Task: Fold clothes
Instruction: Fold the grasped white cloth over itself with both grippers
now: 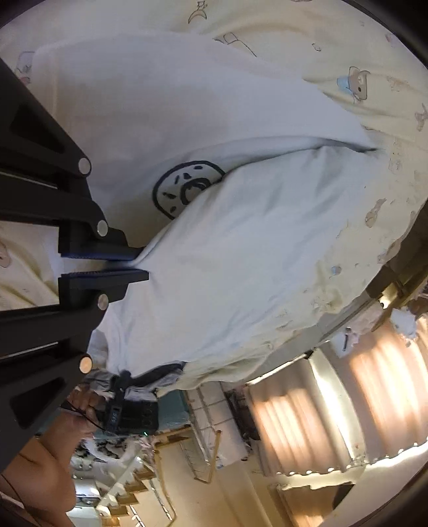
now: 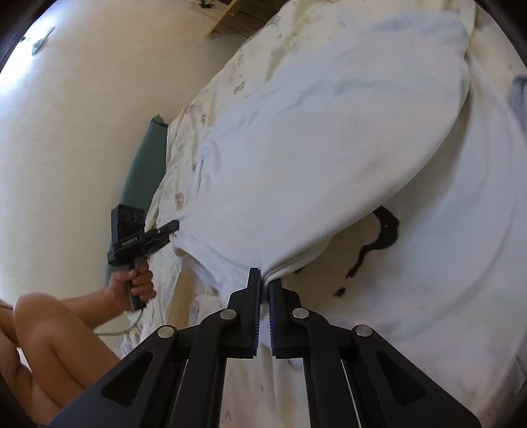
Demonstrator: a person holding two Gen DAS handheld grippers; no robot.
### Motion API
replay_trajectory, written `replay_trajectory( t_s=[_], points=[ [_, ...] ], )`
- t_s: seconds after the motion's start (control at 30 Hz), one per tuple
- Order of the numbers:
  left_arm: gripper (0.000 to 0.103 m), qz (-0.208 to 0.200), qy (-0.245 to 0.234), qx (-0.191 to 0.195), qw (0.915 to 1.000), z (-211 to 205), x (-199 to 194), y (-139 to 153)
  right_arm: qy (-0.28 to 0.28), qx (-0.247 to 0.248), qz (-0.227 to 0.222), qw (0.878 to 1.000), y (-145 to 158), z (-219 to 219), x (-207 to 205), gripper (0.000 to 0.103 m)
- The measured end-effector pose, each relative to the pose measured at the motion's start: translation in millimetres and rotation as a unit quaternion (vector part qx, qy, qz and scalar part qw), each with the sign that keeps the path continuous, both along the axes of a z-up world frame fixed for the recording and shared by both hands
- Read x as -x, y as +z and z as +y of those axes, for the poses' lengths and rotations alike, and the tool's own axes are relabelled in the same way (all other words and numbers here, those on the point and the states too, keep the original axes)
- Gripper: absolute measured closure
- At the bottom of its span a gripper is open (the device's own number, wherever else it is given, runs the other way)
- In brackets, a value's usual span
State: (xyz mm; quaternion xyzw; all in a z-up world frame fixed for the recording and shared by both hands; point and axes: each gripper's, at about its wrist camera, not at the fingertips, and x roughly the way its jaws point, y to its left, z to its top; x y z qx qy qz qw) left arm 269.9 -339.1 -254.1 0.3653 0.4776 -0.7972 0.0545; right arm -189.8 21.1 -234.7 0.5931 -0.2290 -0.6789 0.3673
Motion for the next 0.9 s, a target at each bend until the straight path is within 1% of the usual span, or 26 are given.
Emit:
replay_trajectory(
  t_s=[0.1,0.13,0.23,0.27,0.33,0.43,0.5,0.53,0.6,0.63,0.67,0.7,0.77,0.83,0.87,0.9],
  points=[
    [0.098,-0.042,-0.018,-0.003,0.9990,6.5,7.9,-16.7,0.004,-0.002,0.016,1.000,8.4,3.9,-4.8,0.099],
    [0.098,-0.056,-0.025,-0.004,0.9981,8.7,10.5,-22.3,0.003,-0.006,0.015,1.000,7.6,5.7,-6.3,0.099],
    [0.097,-0.097,-0.043,-0.006,0.9943,15.3,18.4,-39.0,-0.002,-0.024,-0.013,1.000,-7.2,13.5,-10.1,0.099],
    [0.094,-0.099,-0.042,-0.008,0.9942,14.0,19.5,-39.5,-0.004,-0.030,-0.022,0.999,-12.1,16.1,-11.4,0.099],
    [0.092,-0.101,-0.036,-0.009,0.9942,10.2,13.0,-33.8,-0.007,-0.042,-0.041,0.998,-22.0,21.2,-13.9,0.098],
    [0.091,-0.112,-0.046,0.005,0.9926,3.4,0.1,-22.3,-0.009,-0.066,-0.064,0.996,-33.5,29.6,-18.1,0.098],
    [0.091,-0.120,-0.053,0.015,0.9912,-1.1,-8.6,-14.6,0.013,-0.098,-0.041,0.994,-22.3,30.7,-18.6,0.097],
    [0.091,-0.109,-0.054,0.036,0.9920,-8.0,-14.0,-2.7,0.030,-0.120,-0.014,0.992,-12.1,28.1,-16.7,0.094],
    [0.091,-0.078,-0.067,0.088,0.9909,-19.1,-14.1,21.3,0.069,-0.176,0.064,0.980,15.3,17.5,-8.7,0.094],
    [0.091,-0.065,-0.073,0.127,0.9871,-27.5,-9.5,34.0,0.088,-0.192,0.095,0.973,27.2,7.6,-1.0,0.094],
    [0.091,-0.058,-0.075,0.145,0.9848,-35.2,-4.0,39.7,0.109,-0.208,0.125,0.964,38.8,-6.0,9.7,0.094],
    [0.091,-0.052,-0.077,0.159,0.9829,-42.6,1.4,43.9,0.129,-0.221,0.145,0.956,46.3,-20.5,20.3,0.094],
    [0.091,-0.062,-0.076,0.197,0.9754,-61.2,25.9,40.3,0.168,-0.239,0.161,0.943,50.2,-51.6,40.6,0.094],
    [0.091,-0.074,-0.075,0.236,0.9659,-80.0,51.4,35.6,0.205,-0.264,0.172,0.927,45.7,-86.6,58.2,0.094],
    [0.091,-0.096,-0.068,0.237,0.9644,-89.3,57.5,26.4,0.219,-0.274,0.174,0.920,42.8,-99.8,65.0,0.094],
    [0.091,-0.121,-0.060,0.233,0.9630,-98.6,62.3,15.9,0.228,-0.279,0.175,0.916,40.0,-109.8,69.6,0.094]
  ],
)
